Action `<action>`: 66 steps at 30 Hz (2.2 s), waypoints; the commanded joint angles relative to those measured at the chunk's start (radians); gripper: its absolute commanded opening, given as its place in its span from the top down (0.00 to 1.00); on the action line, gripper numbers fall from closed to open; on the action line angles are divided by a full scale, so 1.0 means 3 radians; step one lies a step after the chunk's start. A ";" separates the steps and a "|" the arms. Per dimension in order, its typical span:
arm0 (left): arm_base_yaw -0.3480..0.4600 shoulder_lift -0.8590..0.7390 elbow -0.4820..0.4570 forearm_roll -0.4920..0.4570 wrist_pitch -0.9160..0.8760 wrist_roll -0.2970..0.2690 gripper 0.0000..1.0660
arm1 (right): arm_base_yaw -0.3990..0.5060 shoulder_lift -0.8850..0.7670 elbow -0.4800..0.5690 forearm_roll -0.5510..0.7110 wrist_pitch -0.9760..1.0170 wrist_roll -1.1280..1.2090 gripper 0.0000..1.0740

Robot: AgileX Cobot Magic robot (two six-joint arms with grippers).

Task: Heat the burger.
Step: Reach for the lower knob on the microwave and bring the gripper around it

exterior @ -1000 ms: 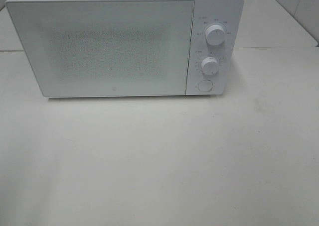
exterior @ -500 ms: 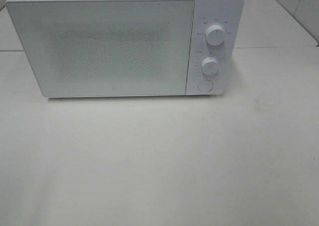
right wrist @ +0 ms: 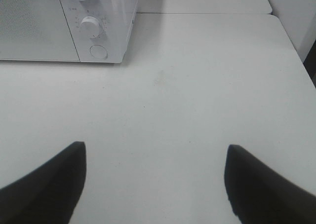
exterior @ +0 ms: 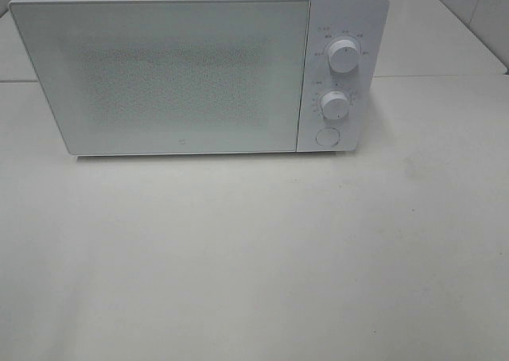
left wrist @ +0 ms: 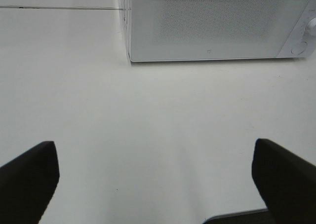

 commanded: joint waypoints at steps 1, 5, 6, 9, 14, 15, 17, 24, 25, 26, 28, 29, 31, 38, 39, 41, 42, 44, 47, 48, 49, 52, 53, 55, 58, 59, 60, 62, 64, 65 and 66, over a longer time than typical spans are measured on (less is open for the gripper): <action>0.0007 -0.0087 0.0013 -0.0017 -0.0030 -0.0017 0.08 | -0.0013 -0.0090 0.0020 0.0000 -0.0033 -0.0043 0.30; 0.0007 -0.0087 0.0013 -0.0037 -0.0030 -0.0020 0.08 | -0.0013 -0.0090 0.0020 0.0000 -0.0033 -0.0043 0.30; 0.0007 -0.0087 0.0013 -0.0037 -0.0030 -0.0020 0.08 | -0.0013 -0.0090 0.0020 0.0000 -0.0033 -0.0043 0.30; 0.0007 -0.0083 0.0013 -0.0037 -0.0030 -0.0020 0.08 | -0.0013 -0.0090 0.0020 0.0000 -0.0033 -0.0043 0.30; 0.0007 -0.0083 0.0013 -0.0033 -0.0030 -0.0017 0.08 | -0.0013 -0.0090 0.0020 0.0000 -0.0037 -0.0020 0.30; 0.0007 -0.0083 0.0013 -0.0033 -0.0030 -0.0017 0.08 | -0.0013 -0.0090 0.0020 0.0000 -0.0037 -0.0020 0.30; 0.0007 -0.0083 0.0013 -0.0033 -0.0030 -0.0017 0.08 | -0.0013 -0.0077 0.0020 0.0007 -0.0037 -0.0030 0.30; 0.0007 -0.0083 0.0013 -0.0033 -0.0030 -0.0017 0.08 | -0.0013 -0.0073 0.0020 0.0010 -0.0037 -0.0030 0.30; 0.0007 -0.0083 0.0013 -0.0033 -0.0030 -0.0017 0.08 | -0.0013 -0.0060 0.0020 0.0010 -0.0037 -0.0030 0.30; 0.0007 -0.0083 0.0013 -0.0033 -0.0030 -0.0017 0.08 | -0.0013 -0.0020 0.0020 0.0010 -0.0040 -0.0030 0.30; 0.0007 -0.0083 0.0013 -0.0033 -0.0030 -0.0017 0.08 | -0.0013 0.0007 0.0013 0.0010 -0.0043 -0.0030 0.30; 0.0007 -0.0083 0.0013 -0.0033 -0.0030 -0.0017 0.08 | -0.0013 0.0070 -0.0040 0.0010 -0.0073 -0.0030 0.30; 0.0007 -0.0083 0.0013 -0.0033 -0.0030 -0.0017 0.08 | -0.0013 0.0110 -0.0080 0.0010 -0.0100 -0.0030 0.30; 0.0007 -0.0083 0.0013 -0.0033 -0.0030 -0.0017 0.08 | -0.0013 0.0383 -0.0197 0.0000 -0.0507 -0.0033 0.30; 0.0007 -0.0083 0.0013 -0.0033 -0.0030 -0.0017 0.08 | -0.0013 0.0430 -0.0197 -0.0003 -0.0583 -0.0033 0.30; 0.0007 -0.0083 0.0013 -0.0033 -0.0030 -0.0017 0.08 | -0.0013 0.0517 -0.0197 0.0000 -0.0727 -0.0033 0.30; 0.0007 -0.0083 0.0013 -0.0033 -0.0030 -0.0017 0.08 | -0.0013 0.0613 -0.0197 0.0000 -0.0890 -0.0047 0.30; 0.0007 -0.0083 0.0013 -0.0033 -0.0030 -0.0017 0.08 | -0.0013 0.0663 -0.0197 0.0000 -0.0970 -0.0047 0.30; 0.0007 -0.0083 0.0013 -0.0033 -0.0030 -0.0017 0.08 | -0.0013 0.0813 -0.0197 0.0000 -0.1173 -0.0047 0.30; 0.0007 -0.0083 0.0013 -0.0033 -0.0030 -0.0017 0.08 | -0.0013 0.0920 -0.0197 0.0000 -0.1320 -0.0047 0.30; 0.0007 -0.0083 0.0013 -0.0033 -0.0030 -0.0017 0.08 | -0.0013 0.0920 -0.0197 0.0000 -0.1320 -0.0047 0.30; 0.0007 -0.0083 0.0013 -0.0033 -0.0030 -0.0017 0.08 | -0.0013 0.1110 -0.0197 -0.0043 -0.1483 -0.0060 0.30; 0.0007 -0.0083 0.0013 -0.0033 -0.0030 -0.0017 0.08 | -0.0013 0.1233 -0.0197 -0.0090 -0.1570 -0.0060 0.30; 0.0007 -0.0083 0.0013 -0.0033 -0.0030 -0.0017 0.08 | -0.0013 0.1360 -0.0197 -0.0103 -0.1657 -0.0060 0.30; 0.0007 -0.0083 0.0013 -0.0033 -0.0030 -0.0017 0.08 | -0.0013 0.1583 -0.0197 -0.0100 -0.1810 -0.0057 0.30; 0.0007 -0.0083 0.0013 -0.0033 -0.0030 -0.0017 0.08 | -0.0013 0.1647 -0.0197 -0.0100 -0.1863 -0.0057 0.30; 0.0007 -0.0083 0.0013 -0.0033 -0.0030 -0.0017 0.08 | -0.0013 0.1647 -0.0197 -0.0100 -0.1863 -0.0057 0.30; 0.0007 -0.0083 0.0013 -0.0033 -0.0030 -0.0017 0.08 | -0.0013 0.1850 -0.0197 -0.0100 -0.2020 -0.0057 0.30; 0.0007 -0.0083 0.0013 -0.0033 -0.0030 -0.0017 0.08 | -0.0013 0.1980 -0.0197 -0.0100 -0.2123 -0.0057 0.30; 0.0007 -0.0083 0.0013 -0.0033 -0.0030 -0.0017 0.08 | -0.0013 0.1980 -0.0197 -0.0100 -0.2123 -0.0057 0.30; 0.0007 -0.0083 0.0013 -0.0033 -0.0030 -0.0017 0.08 | -0.0013 0.2113 -0.0197 -0.0100 -0.2237 -0.0057 0.30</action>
